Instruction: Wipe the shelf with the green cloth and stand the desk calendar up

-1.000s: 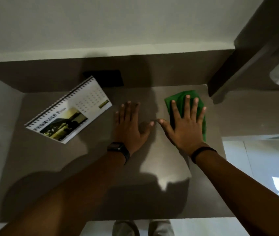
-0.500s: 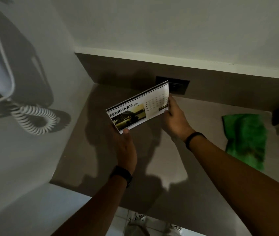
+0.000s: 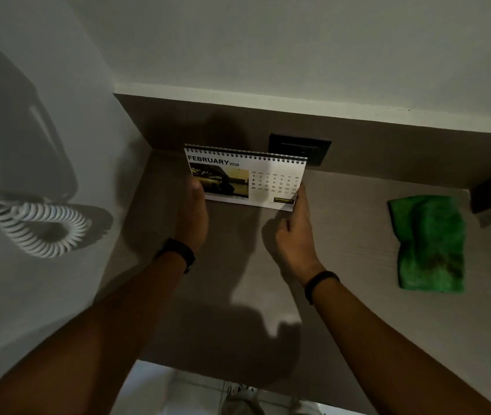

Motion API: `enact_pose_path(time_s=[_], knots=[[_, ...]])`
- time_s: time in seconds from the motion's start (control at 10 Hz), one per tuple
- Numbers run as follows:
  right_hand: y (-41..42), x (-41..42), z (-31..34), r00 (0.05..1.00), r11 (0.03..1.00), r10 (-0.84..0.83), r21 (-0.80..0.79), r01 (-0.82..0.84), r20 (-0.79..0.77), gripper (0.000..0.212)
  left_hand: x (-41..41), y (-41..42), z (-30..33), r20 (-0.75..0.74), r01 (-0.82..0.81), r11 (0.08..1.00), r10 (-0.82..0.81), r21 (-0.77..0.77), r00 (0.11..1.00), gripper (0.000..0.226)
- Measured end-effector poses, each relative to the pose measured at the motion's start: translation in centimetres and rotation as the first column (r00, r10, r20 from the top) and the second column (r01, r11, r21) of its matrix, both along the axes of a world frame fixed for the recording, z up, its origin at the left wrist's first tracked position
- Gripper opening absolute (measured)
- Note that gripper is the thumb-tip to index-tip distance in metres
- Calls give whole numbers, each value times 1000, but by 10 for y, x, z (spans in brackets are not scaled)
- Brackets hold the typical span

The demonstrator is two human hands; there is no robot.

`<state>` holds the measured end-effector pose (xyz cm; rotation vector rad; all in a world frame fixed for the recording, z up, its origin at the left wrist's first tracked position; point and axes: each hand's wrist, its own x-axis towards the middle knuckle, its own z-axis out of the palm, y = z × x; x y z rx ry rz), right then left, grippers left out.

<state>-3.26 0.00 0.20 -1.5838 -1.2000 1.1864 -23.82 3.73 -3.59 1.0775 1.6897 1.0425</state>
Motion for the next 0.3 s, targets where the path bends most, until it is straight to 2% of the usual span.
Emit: enact_pose_path(time_s=[0.1, 0.2, 0.3], knots=[[0, -4, -6, 1000, 1000, -13, -25, 14, 2, 88, -3, 4, -2, -48, 37, 994, -32, 101, 998, 65], [1, -3, -3, 1000, 1000, 5, -29, -5, 14, 88, -1, 1, 7, -78, 80, 990, -71, 118, 994, 62], [0, 4, 1, 999, 999, 39, -18, -40, -30, 89, 4, -1, 9, -59, 62, 990, -55, 123, 997, 94]])
